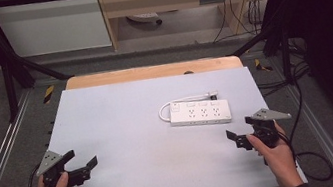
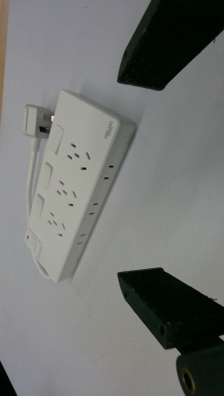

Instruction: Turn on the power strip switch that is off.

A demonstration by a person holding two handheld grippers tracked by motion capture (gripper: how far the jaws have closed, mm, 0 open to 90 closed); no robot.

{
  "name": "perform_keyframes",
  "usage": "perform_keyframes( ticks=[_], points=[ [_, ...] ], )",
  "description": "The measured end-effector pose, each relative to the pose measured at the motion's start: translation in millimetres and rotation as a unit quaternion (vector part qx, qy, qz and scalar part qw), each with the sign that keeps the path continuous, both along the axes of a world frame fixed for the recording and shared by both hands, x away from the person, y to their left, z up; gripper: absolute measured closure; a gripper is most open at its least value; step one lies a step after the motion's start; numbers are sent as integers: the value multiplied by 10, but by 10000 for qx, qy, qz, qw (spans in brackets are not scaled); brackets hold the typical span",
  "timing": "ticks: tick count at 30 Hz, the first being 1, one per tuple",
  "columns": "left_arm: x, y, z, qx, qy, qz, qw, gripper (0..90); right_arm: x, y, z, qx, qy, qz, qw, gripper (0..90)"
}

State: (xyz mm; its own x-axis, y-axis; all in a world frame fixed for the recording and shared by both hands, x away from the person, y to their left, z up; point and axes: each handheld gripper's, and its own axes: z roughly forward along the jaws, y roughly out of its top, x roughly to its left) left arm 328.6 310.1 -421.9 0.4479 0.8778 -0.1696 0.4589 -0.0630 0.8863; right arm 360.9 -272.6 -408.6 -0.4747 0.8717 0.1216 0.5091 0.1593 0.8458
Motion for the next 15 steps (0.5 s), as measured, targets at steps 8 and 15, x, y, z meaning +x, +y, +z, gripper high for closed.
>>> perform_keyframes(
  ticks=[8,15],
  points=[
    [22,-4,-17,-3,33,-9,10000,60,155,6,144,86,-96,-132,9998,43],
    [21,10,-17,18,51,-13,10000,61,278,46,296,97,-199,8,9998,37]
  ],
)
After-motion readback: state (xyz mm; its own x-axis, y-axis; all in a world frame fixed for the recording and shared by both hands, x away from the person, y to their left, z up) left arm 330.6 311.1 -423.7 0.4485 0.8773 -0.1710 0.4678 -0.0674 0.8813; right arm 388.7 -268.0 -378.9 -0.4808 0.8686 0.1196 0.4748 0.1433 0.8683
